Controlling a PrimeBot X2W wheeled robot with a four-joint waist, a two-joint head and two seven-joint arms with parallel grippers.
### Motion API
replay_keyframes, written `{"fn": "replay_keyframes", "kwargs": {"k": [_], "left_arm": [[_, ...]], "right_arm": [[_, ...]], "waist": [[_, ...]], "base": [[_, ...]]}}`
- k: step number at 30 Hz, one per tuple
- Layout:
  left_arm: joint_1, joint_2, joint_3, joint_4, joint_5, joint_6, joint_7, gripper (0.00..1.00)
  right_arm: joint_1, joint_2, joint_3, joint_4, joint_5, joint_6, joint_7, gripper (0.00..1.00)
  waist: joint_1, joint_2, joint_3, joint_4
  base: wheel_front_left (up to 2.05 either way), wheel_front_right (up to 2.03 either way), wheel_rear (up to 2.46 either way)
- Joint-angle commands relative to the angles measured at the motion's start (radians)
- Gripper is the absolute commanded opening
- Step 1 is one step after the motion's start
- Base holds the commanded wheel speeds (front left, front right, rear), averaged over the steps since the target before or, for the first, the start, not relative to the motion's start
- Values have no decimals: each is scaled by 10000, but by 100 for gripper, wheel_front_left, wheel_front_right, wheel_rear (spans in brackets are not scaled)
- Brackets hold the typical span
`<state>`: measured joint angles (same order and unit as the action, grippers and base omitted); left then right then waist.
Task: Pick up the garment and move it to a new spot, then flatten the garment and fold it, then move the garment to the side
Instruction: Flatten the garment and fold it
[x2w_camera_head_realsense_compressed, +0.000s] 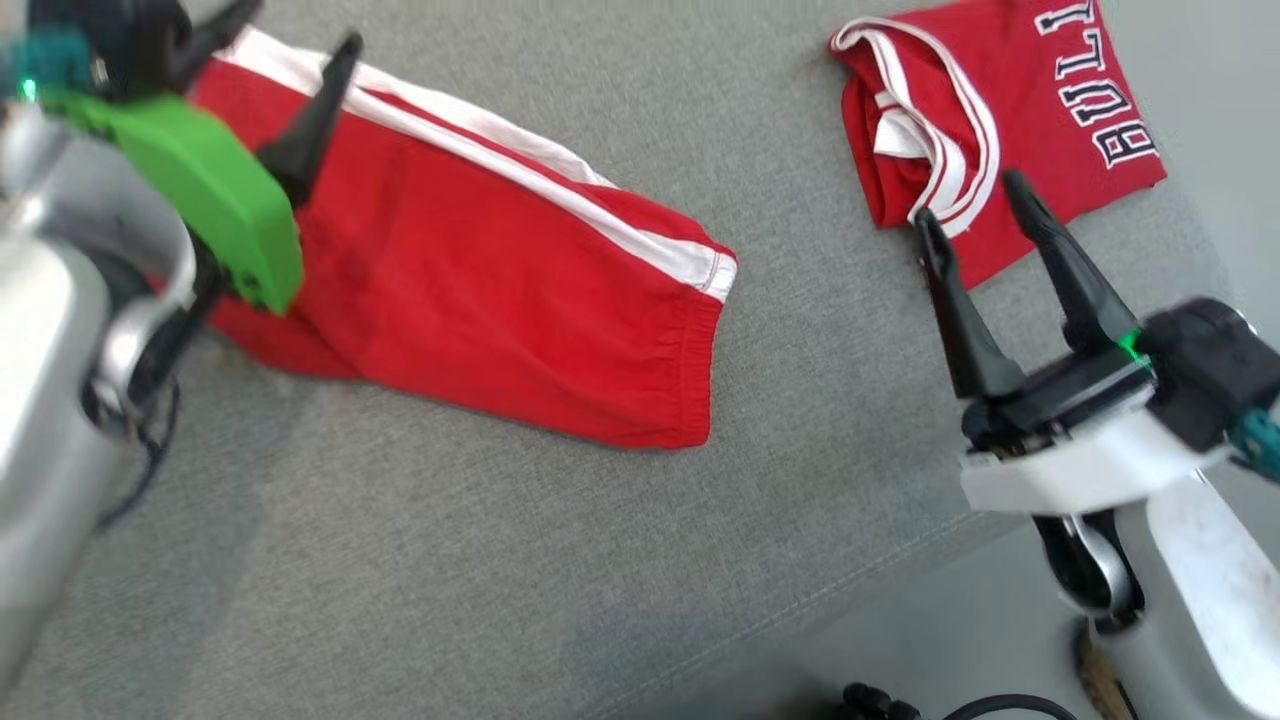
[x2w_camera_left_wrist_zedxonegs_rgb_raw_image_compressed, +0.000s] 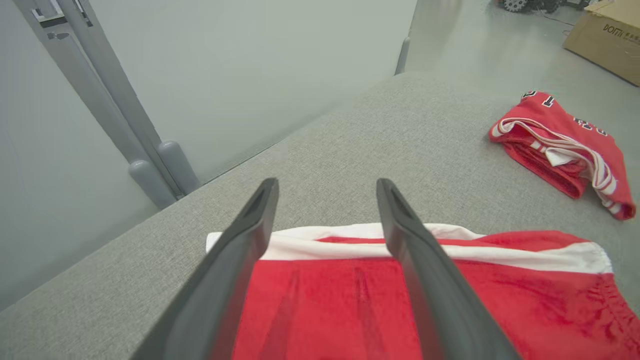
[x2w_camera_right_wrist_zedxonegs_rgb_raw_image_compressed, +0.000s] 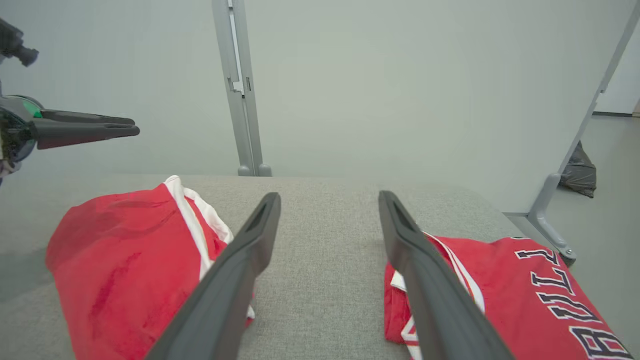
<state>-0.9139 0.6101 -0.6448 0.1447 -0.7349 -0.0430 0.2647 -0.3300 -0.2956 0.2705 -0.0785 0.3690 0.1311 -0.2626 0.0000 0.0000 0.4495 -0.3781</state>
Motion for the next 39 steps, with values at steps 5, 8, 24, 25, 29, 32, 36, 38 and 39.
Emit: {"fn": "replay_keyframes", "kwargs": {"k": [5,8,24,25,29,32,36,38,39], "left_arm": [[2165,-246,151,-775,273,714,-2199,100],[3105,-465,238,-630,227,922,-3300,100],[1889,-1413,-111,3699,27,-483,-4158,100],[1671,-1390,-184,3961,-48,-574,-3834,100],[666,-1254,-423,4699,-495,-793,-2530,100],[212,-1182,-612,5165,-742,-863,-1775,100],[-214,-1126,-709,5524,-1463,-886,-835,100],[-405,-972,-806,5561,-1700,-890,-562,100],[-492,-876,-864,5594,-1758,-890,-482,100]], "right_arm": [[1606,551,-1565,-1157,-1968,-8,-21,100],[2305,930,-2242,-1517,-2632,-8,-22,100],[2998,1833,-2292,659,-3235,-11,-23,100],[2945,1831,-2254,675,-3203,-11,-23,100],[2686,1844,-2083,673,-3184,-11,-23,100],[2562,1897,-1908,651,-3186,-11,-23,100],[2374,1998,-1721,592,-3140,-11,-23,100],[2297,2068,-1631,522,-3115,-11,-23,100],[2252,2090,-1577,493,-3109,-11,-23,100]], "waist": [[0,0,-1862,1143],[0,0,-2226,1594],[0,0,-1722,1832],[0,0,-1616,1762],[0,0,-1088,1428],[0,0,-780,1126],[0,0,-405,744],[0,0,-181,590],[0,0,-81,516]], "base": [[0,0,0],[0,0,0],[0,0,0],[0,0,0],[0,0,0],[0,0,0],[0,0,0],[0,0,0],[0,0,0]]}}
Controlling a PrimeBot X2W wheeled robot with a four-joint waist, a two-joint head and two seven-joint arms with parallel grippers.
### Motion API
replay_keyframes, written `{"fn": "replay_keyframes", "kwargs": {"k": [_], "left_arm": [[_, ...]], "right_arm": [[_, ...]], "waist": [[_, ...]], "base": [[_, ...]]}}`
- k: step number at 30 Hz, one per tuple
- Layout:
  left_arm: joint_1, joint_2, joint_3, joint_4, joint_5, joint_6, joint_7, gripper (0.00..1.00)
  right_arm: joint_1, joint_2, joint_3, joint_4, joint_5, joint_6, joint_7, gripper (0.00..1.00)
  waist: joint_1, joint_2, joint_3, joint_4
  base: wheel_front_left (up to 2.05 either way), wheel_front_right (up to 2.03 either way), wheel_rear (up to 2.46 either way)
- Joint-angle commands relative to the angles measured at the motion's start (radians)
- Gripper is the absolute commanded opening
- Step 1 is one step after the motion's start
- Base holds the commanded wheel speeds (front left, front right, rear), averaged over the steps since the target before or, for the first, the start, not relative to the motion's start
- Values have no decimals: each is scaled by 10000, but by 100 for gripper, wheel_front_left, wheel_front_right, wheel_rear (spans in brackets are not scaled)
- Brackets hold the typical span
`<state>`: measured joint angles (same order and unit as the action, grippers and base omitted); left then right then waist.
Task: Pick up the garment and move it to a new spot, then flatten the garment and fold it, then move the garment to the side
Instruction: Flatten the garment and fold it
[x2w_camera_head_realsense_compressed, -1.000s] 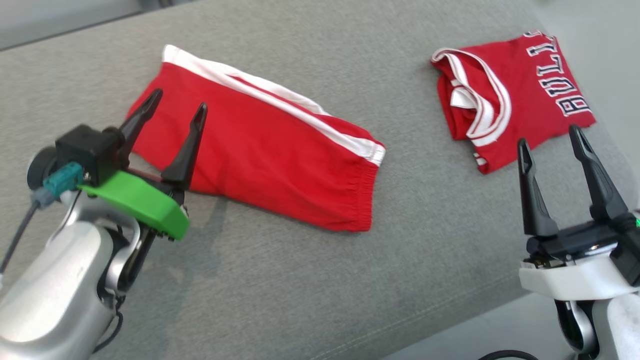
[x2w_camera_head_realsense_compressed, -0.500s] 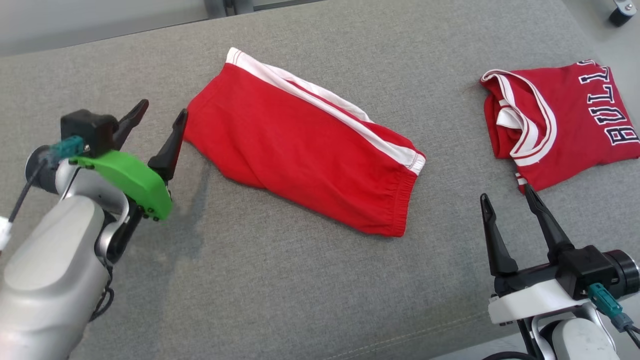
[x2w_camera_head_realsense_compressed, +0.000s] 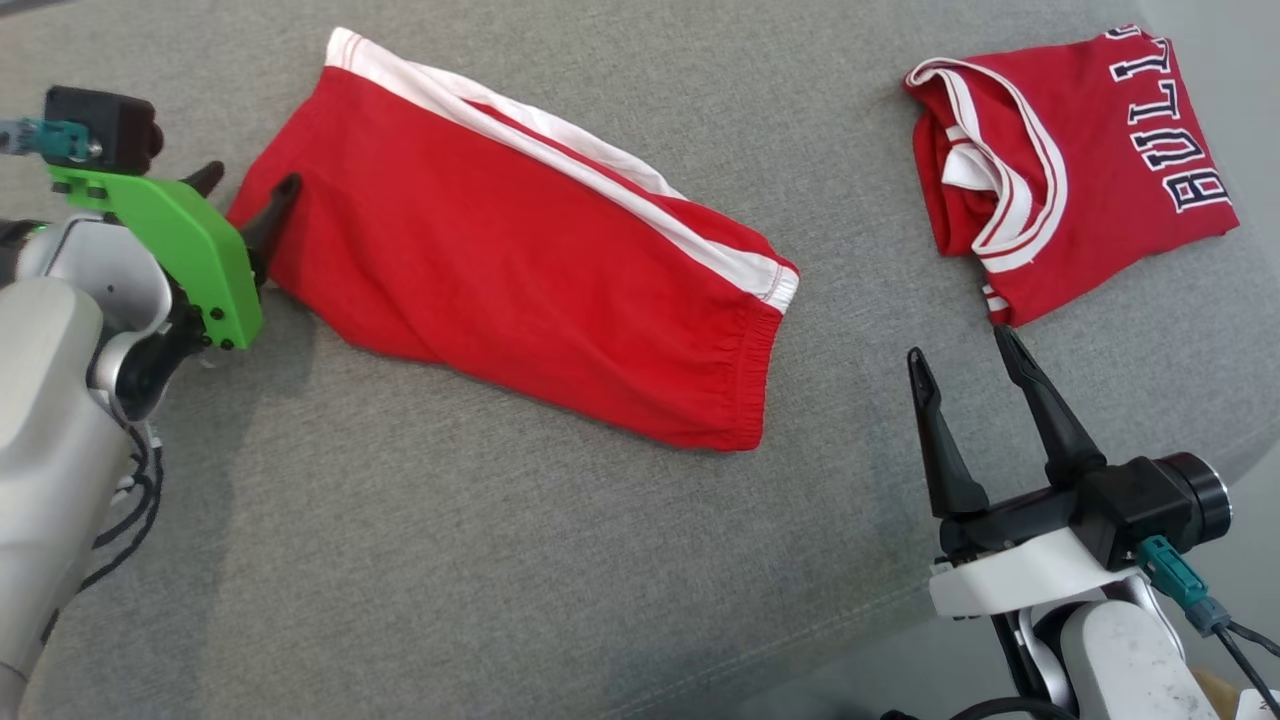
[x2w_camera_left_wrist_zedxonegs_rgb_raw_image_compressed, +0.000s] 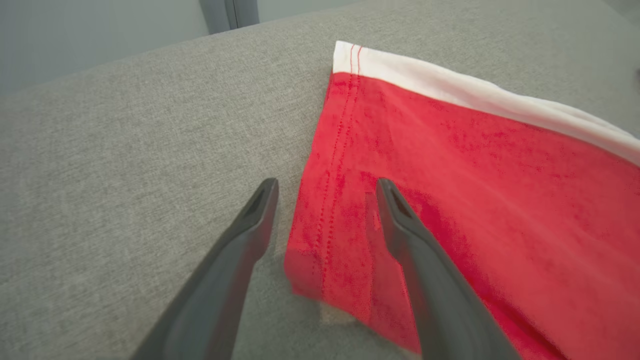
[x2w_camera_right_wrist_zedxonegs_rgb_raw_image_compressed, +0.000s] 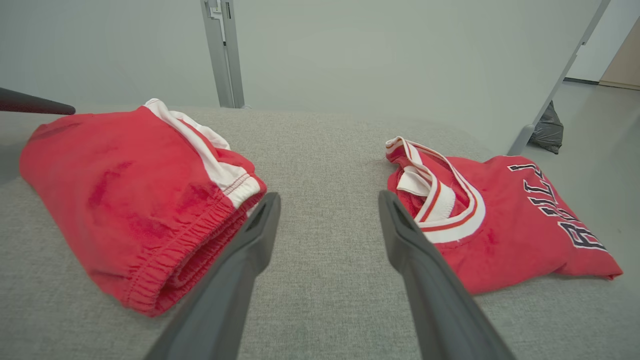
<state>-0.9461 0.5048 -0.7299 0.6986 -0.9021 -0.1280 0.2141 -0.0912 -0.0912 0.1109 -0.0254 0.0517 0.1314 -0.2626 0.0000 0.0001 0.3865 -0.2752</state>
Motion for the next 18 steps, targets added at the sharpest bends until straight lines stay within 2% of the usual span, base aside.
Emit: {"fn": "replay_keyframes", "kwargs": {"k": [1,6,13,14,15,17,18], "left_arm": [[-216,234,-68,107,-132,-32,90,100],[-485,509,-306,468,-471,-35,665,100],[-329,608,-466,184,-1752,-38,1797,100],[-273,597,-497,82,-1965,-40,1964,75],[-206,617,-547,-23,-2146,-41,2141,42],[-90,689,-631,-278,-2438,-42,2427,23],[-47,741,-660,-374,-2574,-42,2549,10]], "right_arm": [[-159,64,65,-46,67,-17,-23,100],[-215,127,311,-44,45,-15,-23,100],[-149,184,170,79,143,-15,-23,100],[-165,199,158,98,164,-15,-23,100],[-186,209,153,125,179,-17,-23,100],[-221,232,138,162,202,-17,-23,100],[-238,242,126,184,218,-17,-23,100]], "waist": [[0,-1,623,-577],[0,-1,845,-836],[0,-1,836,-887],[0,-1,822,-877],[0,-1,795,-871],[0,-1,744,-849],[0,-1,727,-831]], "base": [[0,0,0],[0,0,0],[0,0,0],[0,0,0],[0,0,0],[0,0,0],[0,0,0]]}}
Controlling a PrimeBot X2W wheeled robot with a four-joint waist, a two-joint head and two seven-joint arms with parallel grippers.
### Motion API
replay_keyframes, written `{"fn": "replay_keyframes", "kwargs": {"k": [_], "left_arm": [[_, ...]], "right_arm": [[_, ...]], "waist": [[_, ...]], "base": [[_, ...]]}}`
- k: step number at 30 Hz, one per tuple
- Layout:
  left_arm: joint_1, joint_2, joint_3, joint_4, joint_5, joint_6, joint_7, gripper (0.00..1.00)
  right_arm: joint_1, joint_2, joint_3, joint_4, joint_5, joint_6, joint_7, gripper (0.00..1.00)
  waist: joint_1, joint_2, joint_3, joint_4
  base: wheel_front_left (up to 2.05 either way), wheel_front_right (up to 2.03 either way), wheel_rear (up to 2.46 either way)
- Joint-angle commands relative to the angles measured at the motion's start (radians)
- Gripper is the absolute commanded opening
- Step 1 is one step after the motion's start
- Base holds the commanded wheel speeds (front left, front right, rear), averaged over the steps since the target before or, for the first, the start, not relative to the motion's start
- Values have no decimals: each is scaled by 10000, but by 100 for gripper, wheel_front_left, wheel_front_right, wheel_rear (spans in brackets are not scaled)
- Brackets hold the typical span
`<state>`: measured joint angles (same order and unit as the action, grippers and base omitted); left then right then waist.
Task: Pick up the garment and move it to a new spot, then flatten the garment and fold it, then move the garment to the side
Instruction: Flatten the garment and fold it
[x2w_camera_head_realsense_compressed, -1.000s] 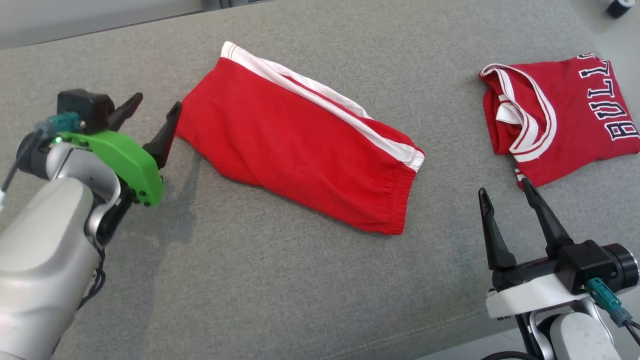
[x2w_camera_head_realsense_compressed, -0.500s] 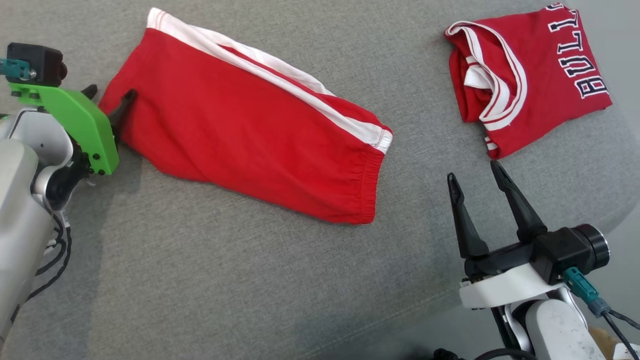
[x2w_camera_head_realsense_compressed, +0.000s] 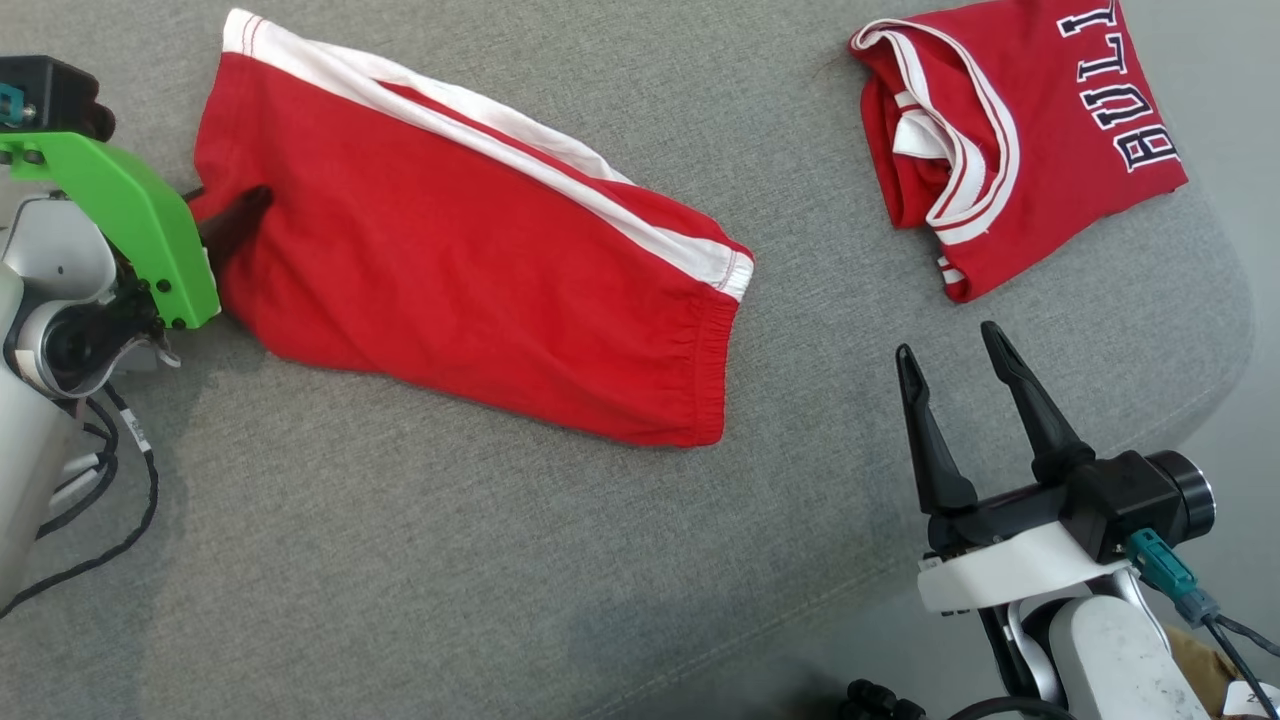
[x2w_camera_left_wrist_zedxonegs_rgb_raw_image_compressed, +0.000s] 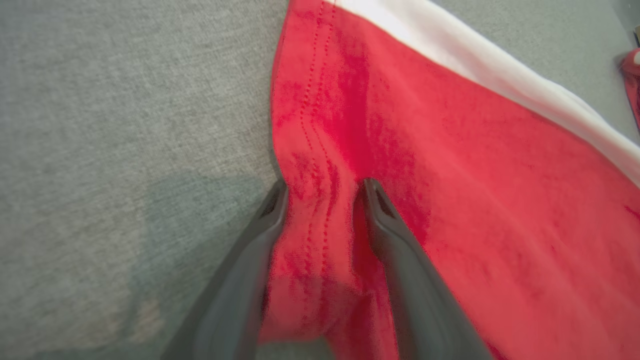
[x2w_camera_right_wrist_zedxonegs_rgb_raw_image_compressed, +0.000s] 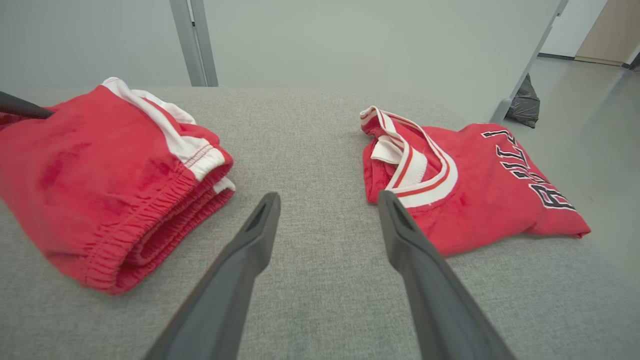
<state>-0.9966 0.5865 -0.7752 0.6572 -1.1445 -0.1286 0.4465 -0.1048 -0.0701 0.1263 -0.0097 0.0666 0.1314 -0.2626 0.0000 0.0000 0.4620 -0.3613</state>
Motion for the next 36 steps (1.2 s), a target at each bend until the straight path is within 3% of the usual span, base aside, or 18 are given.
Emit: {"fn": "replay_keyframes", "kwargs": {"k": [1,8,15,20,32,36], "left_arm": [[500,-47,-257,-70,-283,-34,359,0],[519,126,-507,-771,-341,-33,69,0],[821,496,-503,-1243,378,50,-1802,0],[2182,910,-399,-2265,658,1089,-2936,0],[5670,1055,8,-5977,485,4622,-4837,0],[6669,926,92,-6899,206,5213,-5179,0]], "right_arm": [[-116,43,-36,42,69,-15,-23,100],[-166,78,-146,57,69,-15,-24,100],[31,73,-448,17,-58,-15,-24,100],[353,-41,-658,9,-95,-15,-24,100],[943,-349,-523,225,-36,-15,-24,100],[1104,-460,-507,302,6,-15,-24,100]], "waist": [[0,0,-44,51],[0,0,-156,247],[0,0,-541,715],[0,0,-1169,1310],[0,0,-2340,2330],[0,0,-2535,2599]], "base": [[0,0,0],[0,0,0],[0,0,0],[0,0,0],[0,0,0],[0,0,0]]}}
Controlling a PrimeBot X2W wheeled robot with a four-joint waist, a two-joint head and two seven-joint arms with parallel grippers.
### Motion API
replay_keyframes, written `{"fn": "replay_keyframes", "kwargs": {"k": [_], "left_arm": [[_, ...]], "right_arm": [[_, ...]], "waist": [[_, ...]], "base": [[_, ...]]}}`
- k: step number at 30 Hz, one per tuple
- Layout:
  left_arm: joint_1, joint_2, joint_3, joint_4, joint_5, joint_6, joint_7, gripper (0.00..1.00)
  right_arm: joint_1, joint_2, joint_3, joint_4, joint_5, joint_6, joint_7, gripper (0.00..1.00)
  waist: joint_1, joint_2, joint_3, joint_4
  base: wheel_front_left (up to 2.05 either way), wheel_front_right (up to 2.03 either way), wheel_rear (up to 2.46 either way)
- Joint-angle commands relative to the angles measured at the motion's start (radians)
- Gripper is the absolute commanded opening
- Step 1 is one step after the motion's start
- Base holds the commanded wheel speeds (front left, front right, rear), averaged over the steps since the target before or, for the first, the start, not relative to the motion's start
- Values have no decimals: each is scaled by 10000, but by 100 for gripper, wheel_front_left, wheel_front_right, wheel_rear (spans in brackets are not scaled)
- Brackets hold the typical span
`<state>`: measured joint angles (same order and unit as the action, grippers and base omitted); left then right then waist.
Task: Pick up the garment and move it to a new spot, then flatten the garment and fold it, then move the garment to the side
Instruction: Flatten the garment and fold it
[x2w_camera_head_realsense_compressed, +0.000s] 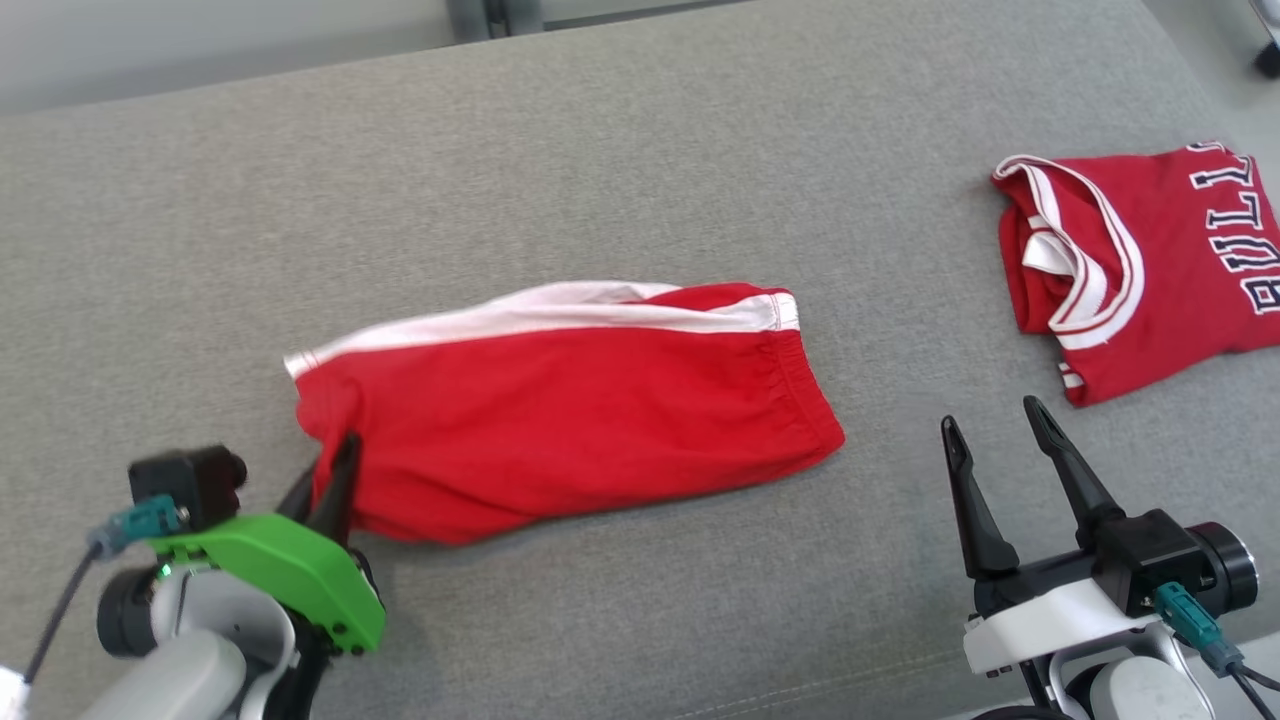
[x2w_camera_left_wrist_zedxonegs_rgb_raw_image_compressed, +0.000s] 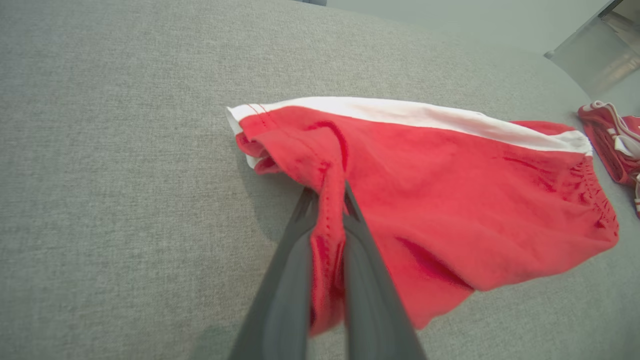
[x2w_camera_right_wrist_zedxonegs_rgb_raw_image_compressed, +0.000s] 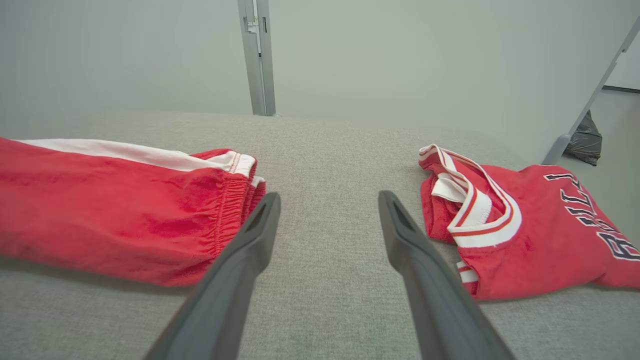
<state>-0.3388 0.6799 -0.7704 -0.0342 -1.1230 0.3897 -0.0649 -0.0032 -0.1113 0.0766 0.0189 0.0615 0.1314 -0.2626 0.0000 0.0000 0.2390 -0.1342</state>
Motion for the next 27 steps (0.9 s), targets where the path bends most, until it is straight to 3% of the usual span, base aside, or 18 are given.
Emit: {"fn": "replay_keyframes", "kwargs": {"k": [1,6,8,9,11,18,20,22,27], "left_arm": [[268,-45,23,-34,-100,81,-78,0],[641,-333,-249,540,-166,-249,-231,2],[654,-485,-304,894,-133,-487,-410,48],[663,-591,-291,1058,-145,-582,-520,100],[625,-640,-399,1377,173,-717,-855,100],[972,-803,105,1604,1414,-505,-1947,100],[1316,-804,991,1093,2868,-341,-2011,100],[1614,-922,1301,914,3244,-346,-1997,100],[2807,-1452,3066,-47,4836,-885,-2004,100]], "right_arm": [[119,-84,31,39,67,-15,-24,100],[27,-170,171,183,92,-15,-24,100],[-9,-200,202,211,113,-15,-24,100],[-10,-214,214,222,123,-15,-24,100],[29,-235,212,244,139,-15,-24,100],[172,-279,107,200,186,-15,-24,100],[135,-264,-76,45,172,-15,-24,100],[94,-278,-118,12,162,-15,-24,100],[-152,-301,-324,-100,150,-15,-24,100]], "waist": [[0,0,-334,384],[0,0,-396,496],[0,0,-415,504],[0,0,-424,505],[0,0,-453,502],[0,0,-659,445],[0,0,-681,582],[0,0,-710,625],[0,0,-808,938]], "base": [[0,0,0],[0,0,0],[0,0,0],[0,0,0],[0,0,0],[0,0,0],[0,0,0],[0,0,0],[0,0,0]]}}
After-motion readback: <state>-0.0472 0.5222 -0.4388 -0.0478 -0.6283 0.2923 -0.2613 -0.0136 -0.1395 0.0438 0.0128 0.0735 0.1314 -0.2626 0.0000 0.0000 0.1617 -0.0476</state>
